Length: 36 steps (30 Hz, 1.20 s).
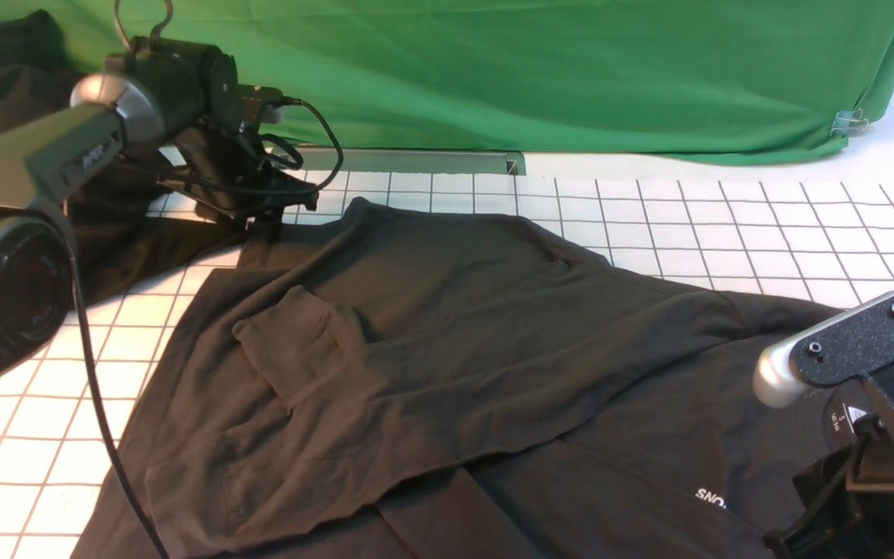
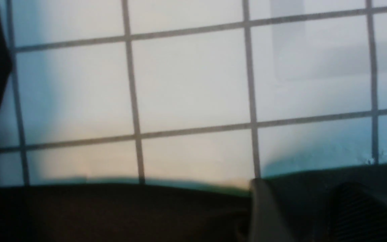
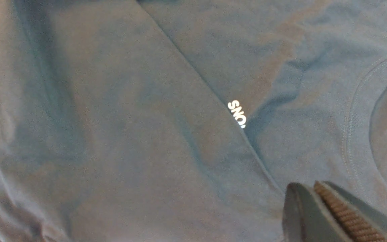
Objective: Fold a long-sleeved shirt over a white checkered tablecloth.
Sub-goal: 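Grasp the near edge of the shirt at its hem and shoulder corners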
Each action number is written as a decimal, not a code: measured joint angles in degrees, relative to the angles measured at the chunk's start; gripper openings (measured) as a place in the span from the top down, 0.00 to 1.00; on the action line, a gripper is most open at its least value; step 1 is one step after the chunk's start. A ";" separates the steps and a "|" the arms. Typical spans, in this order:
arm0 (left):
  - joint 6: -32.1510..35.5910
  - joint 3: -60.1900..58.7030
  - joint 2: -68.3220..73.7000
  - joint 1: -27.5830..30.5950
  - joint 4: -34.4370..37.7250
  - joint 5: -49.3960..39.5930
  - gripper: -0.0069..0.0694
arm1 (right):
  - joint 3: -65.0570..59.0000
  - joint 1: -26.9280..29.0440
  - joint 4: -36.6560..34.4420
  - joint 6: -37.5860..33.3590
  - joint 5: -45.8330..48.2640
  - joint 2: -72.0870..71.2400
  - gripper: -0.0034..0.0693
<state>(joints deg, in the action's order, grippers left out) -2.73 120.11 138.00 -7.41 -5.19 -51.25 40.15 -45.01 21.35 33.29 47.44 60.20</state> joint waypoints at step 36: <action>-1.85 2.11 -10.97 1.21 -17.92 -5.22 0.17 | 0.00 0.00 -5.15 0.93 0.82 0.00 0.86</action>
<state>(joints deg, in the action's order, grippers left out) -4.58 122.22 127.02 -6.20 -23.11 -56.47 40.15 -45.01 16.20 34.21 48.25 60.20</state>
